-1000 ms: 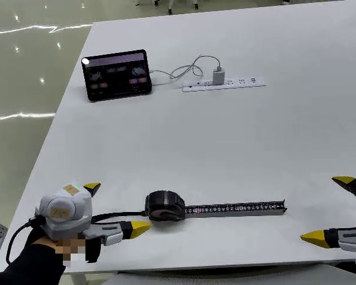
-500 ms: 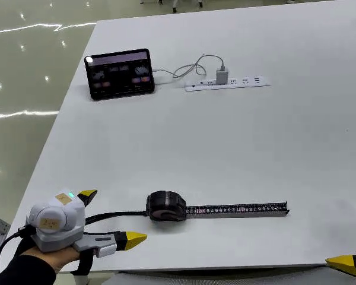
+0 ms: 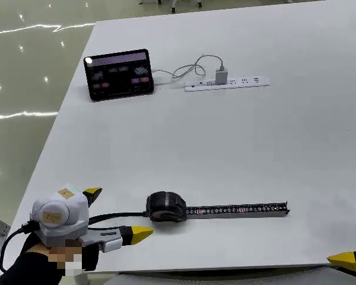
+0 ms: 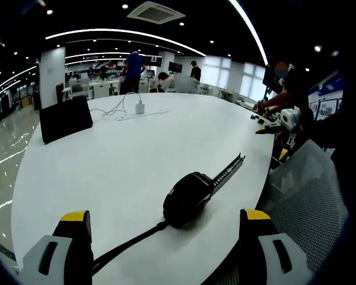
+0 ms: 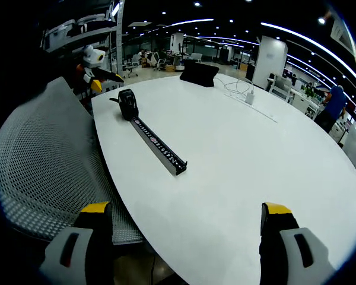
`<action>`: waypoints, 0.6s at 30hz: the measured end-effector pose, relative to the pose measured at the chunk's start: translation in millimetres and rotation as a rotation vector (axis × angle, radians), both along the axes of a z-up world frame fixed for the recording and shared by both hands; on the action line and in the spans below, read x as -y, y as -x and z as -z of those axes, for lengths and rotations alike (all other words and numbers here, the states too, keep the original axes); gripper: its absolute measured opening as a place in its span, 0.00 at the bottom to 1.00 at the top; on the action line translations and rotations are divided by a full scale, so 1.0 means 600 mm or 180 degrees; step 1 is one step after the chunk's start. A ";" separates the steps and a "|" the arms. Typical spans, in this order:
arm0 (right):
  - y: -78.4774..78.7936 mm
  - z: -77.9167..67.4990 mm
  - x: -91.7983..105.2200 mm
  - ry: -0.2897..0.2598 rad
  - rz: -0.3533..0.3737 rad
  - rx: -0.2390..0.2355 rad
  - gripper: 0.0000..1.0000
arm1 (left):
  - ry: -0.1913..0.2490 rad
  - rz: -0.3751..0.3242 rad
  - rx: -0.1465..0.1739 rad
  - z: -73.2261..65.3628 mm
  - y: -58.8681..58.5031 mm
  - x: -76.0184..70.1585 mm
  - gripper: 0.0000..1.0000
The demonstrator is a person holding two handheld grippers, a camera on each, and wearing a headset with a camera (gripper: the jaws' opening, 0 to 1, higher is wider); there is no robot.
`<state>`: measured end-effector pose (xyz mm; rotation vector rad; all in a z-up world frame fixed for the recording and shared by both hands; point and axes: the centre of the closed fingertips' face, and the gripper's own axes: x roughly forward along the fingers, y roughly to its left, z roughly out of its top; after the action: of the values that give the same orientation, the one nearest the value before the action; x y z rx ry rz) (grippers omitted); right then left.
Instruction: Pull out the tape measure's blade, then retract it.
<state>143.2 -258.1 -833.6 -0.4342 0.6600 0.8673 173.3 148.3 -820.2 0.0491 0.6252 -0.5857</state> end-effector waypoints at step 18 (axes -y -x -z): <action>-0.054 0.009 -0.059 0.0241 -0.0541 -0.0013 1.00 | -0.0282 -0.0389 -0.0310 0.008 -0.029 0.077 1.00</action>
<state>175.9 -222.5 -838.8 -0.5630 0.6680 1.0063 190.5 102.2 -824.8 0.0652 0.7433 -0.4441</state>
